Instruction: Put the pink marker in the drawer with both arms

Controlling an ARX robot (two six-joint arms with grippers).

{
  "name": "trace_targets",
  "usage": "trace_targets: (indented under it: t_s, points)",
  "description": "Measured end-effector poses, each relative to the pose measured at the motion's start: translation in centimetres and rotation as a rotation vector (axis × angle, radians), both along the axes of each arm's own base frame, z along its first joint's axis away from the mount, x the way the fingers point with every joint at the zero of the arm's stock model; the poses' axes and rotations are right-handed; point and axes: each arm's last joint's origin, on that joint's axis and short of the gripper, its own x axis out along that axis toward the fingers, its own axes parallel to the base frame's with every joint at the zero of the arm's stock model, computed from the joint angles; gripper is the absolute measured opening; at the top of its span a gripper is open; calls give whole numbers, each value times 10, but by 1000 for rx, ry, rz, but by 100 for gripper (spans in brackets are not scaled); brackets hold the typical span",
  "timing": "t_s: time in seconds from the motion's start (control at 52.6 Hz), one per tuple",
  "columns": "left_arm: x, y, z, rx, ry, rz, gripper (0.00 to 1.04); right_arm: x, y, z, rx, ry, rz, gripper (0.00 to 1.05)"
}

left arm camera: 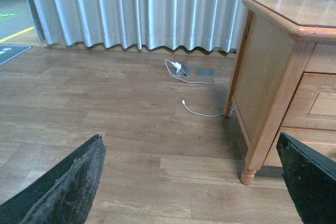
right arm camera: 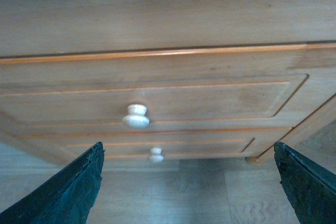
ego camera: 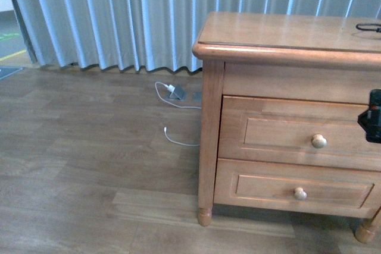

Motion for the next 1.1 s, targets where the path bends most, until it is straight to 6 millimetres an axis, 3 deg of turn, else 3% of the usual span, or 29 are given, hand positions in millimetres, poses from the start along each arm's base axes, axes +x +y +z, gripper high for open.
trace_targets:
  t_s: [0.19,0.304,0.494,0.855,0.988,1.102]
  points:
    - [0,0,0,0,0,0,99,-62,-6,42,50,-23,69,96]
    - [0,0,0,0,0,0,99,-117,-12,65,77,-54,104,96]
    - [0,0,0,0,0,0,99,-163,-24,71,74,-75,71,96]
    - [0,0,0,0,0,0,99,-172,-30,70,4,-92,21,95]
    - [0,0,0,0,0,0,99,-178,-22,55,-102,-435,16,70]
    - [0,0,0,0,0,0,99,-184,-15,48,-115,-484,19,49]
